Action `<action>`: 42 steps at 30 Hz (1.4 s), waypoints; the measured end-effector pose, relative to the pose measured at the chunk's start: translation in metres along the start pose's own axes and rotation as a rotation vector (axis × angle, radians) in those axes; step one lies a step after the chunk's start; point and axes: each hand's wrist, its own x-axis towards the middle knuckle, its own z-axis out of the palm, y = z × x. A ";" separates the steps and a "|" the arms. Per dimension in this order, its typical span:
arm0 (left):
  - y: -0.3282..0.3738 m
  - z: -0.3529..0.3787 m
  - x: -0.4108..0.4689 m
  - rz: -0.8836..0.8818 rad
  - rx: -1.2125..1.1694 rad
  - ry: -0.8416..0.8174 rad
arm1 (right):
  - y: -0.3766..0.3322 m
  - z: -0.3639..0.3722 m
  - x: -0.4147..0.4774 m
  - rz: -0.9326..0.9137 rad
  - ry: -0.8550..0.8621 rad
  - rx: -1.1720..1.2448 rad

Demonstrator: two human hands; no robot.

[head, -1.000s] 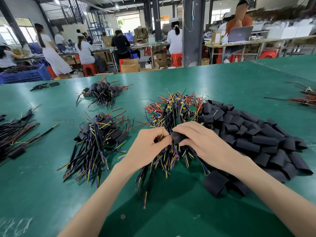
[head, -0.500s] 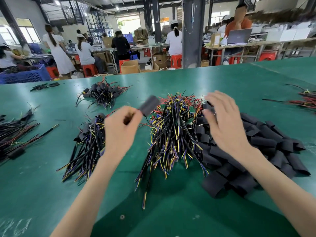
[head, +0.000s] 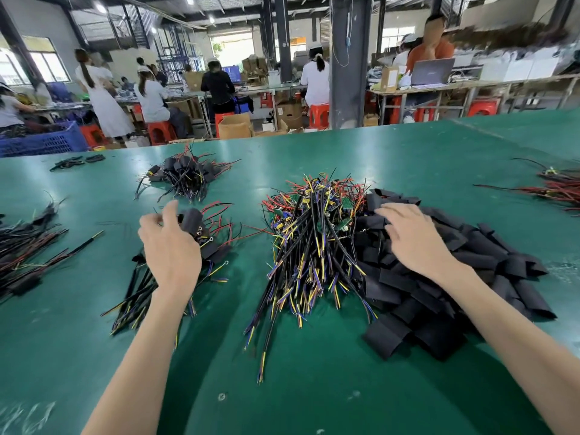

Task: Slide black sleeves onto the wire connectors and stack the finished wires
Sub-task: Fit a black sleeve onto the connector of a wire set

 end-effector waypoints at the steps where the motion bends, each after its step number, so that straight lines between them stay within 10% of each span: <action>1: 0.000 0.002 -0.001 0.082 0.040 0.004 | -0.001 0.005 0.001 -0.045 -0.046 -0.025; 25: 0.059 0.015 -0.018 0.141 0.244 -0.133 | -0.004 0.022 -0.001 0.115 -0.124 -0.005; 31: 0.140 0.042 0.007 0.121 -0.385 -0.510 | -0.003 0.021 -0.004 0.101 -0.094 -0.038; 42: 0.173 0.067 0.051 -0.039 -0.288 -0.936 | -0.005 0.021 -0.005 0.060 -0.078 -0.091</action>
